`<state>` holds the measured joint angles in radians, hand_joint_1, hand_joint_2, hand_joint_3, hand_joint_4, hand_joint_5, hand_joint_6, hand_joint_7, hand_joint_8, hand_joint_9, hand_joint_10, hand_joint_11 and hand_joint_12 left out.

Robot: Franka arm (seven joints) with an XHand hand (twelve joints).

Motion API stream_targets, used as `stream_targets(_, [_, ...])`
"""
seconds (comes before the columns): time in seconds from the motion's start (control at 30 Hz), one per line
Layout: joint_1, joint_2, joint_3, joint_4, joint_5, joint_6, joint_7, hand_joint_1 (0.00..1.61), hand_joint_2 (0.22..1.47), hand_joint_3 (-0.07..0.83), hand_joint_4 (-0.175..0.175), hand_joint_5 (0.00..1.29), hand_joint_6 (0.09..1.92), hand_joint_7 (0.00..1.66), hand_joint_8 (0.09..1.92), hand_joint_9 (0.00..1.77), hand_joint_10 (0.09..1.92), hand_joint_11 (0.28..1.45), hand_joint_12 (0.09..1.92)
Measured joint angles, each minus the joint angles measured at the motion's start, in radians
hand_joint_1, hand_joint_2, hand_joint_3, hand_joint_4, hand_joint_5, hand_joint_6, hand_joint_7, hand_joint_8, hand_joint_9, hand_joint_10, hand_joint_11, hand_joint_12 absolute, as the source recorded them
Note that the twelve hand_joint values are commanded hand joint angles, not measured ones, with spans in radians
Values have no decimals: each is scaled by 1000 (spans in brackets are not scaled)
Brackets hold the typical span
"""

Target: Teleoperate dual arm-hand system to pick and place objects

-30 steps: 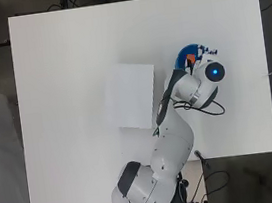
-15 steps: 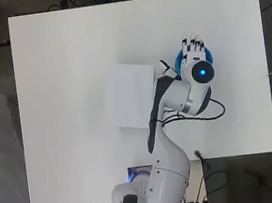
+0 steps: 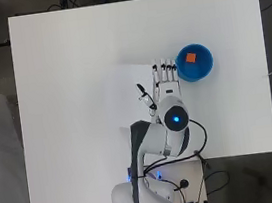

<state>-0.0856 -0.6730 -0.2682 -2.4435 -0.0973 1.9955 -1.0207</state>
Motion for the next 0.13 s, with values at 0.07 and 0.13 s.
stream_targets(0.07, [3, 17, 21, 18, -9, -9, 19, 145, 1040, 2, 86, 167, 87, 215, 87, 305, 87, 420, 87])
stream_targets(0.13, [6, 45, 37, 38, -18, -16, 32, 154, 1042, 2, 88, 171, 87, 210, 87, 299, 87, 417, 87])
